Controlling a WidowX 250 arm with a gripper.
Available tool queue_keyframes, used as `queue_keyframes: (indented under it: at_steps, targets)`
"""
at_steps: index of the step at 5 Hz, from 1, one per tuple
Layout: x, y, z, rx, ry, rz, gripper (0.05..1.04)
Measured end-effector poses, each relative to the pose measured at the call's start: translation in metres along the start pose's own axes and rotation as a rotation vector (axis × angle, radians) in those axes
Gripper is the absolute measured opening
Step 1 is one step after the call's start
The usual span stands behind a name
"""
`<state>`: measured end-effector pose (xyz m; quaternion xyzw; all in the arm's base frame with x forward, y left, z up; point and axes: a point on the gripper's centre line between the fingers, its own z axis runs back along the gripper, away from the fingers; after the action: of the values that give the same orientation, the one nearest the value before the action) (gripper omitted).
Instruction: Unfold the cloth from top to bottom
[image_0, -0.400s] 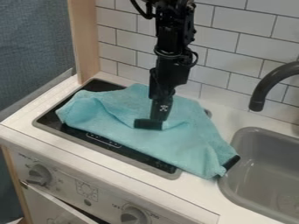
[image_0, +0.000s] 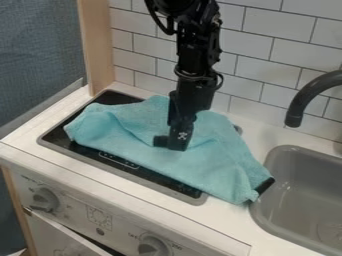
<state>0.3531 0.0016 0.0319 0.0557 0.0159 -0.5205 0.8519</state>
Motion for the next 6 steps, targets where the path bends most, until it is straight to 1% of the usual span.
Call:
queue_keyframes:
  at_steps: [1, 2, 3, 4, 5, 6]
  targets:
    - [-0.006, -0.002, -0.002, -0.005, 0.016, -0.017, 0.998]
    - [-0.011, 0.002, 0.002, 0.003, 0.007, 0.002, 0.998]
    - [-0.015, 0.004, 0.001, 0.015, 0.035, 0.019, 0.998]
    - [-0.014, 0.006, -0.004, 0.011, 0.048, 0.037, 0.998]
    - [-0.015, 0.008, -0.012, 0.009, 0.082, 0.043, 0.998]
    - [-0.013, 0.012, -0.011, 0.014, 0.080, 0.053, 0.998]
